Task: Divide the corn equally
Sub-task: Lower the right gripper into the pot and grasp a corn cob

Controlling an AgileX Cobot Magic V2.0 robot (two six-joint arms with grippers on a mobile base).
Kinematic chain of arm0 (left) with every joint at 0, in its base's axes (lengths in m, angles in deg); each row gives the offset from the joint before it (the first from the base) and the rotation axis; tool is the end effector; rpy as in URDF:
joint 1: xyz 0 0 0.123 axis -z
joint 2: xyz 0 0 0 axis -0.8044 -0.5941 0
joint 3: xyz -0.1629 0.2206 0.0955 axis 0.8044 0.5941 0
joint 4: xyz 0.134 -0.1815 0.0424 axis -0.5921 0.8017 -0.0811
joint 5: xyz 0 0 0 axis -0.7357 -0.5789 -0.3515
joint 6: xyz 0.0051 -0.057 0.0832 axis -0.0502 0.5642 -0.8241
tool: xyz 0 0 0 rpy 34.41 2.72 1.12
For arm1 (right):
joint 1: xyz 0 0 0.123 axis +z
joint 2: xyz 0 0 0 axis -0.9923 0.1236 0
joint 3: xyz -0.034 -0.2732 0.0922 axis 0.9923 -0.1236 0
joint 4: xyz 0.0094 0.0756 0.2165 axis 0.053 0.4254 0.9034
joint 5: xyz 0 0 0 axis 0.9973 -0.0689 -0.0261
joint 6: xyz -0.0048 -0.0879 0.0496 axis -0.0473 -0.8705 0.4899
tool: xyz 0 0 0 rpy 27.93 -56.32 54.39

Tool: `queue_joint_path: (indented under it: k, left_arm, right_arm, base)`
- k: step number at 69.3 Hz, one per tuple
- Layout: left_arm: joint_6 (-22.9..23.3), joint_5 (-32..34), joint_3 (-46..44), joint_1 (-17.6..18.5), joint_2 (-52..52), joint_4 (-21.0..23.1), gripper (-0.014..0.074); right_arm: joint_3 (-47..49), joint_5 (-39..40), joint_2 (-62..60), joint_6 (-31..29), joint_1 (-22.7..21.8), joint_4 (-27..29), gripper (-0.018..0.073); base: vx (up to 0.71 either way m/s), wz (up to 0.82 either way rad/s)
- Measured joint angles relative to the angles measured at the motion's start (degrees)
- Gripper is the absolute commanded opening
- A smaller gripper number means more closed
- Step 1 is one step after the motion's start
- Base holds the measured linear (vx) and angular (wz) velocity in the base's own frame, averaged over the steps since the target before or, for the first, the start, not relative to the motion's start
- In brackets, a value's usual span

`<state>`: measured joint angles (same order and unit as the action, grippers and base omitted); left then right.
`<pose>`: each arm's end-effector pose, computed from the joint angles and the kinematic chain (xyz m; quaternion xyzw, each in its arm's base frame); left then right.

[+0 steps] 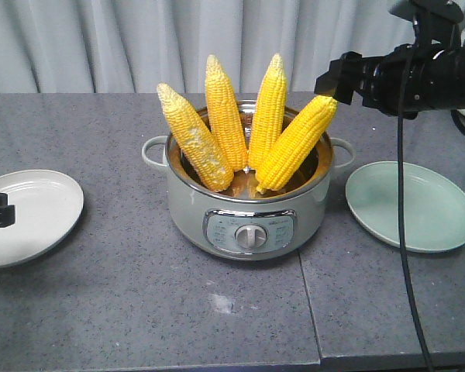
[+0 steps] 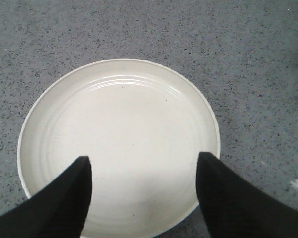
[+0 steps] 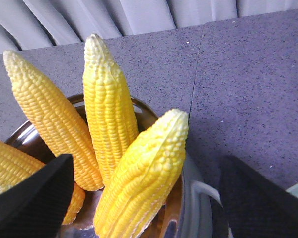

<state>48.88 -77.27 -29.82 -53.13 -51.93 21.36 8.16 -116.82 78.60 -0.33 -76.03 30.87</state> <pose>0.2106 -0.0020 0.2899 -0.0170 0.8987 -0.0140 0.4380 0.3414 0.0706 0.3604 -0.0133 0.8682 0.2143 0.4473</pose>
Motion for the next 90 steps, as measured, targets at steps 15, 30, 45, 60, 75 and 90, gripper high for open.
queue_joint_path:
  k: [15,30,45,60,75,90]
  left_arm:
    - [0.00,0.00,0.00,0.00,0.00,0.00,0.0443]
    - [0.00,0.00,0.00,0.00,0.00,0.00,0.0443]
    - [0.00,-0.04,0.00,0.00,0.00,0.00,0.0443]
    - [0.00,-0.04,0.00,0.00,0.00,0.00,0.0443]
    - [0.00,-0.04,0.00,0.00,0.00,0.00,0.0443]
    - [0.00,-0.04,0.00,0.00,0.00,0.00,0.0443]
  right_arm:
    - [4.82,-1.02,6.36,-0.68,0.00,2.02,0.0544]
    - [7.00,-2.32,10.07,-2.56,0.24,4.72,0.0544]
    - [7.00,-2.54,11.21,-6.79,3.91,5.47,0.0544]
    - [7.00,-2.54,11.21,-7.79,8.56,4.91,0.0541]
    - [7.05,-2.60,11.46,-7.81,11.32,2.82,0.0497]
    - [7.04,-2.89,15.34,-7.81,13.46,1.63,0.0410]
  base:
    - [0.00,0.00]
    - [0.00,0.00]
    - [0.00,0.00]
    - [0.00,0.00]
    - [0.00,0.00]
    - [0.00,0.00]
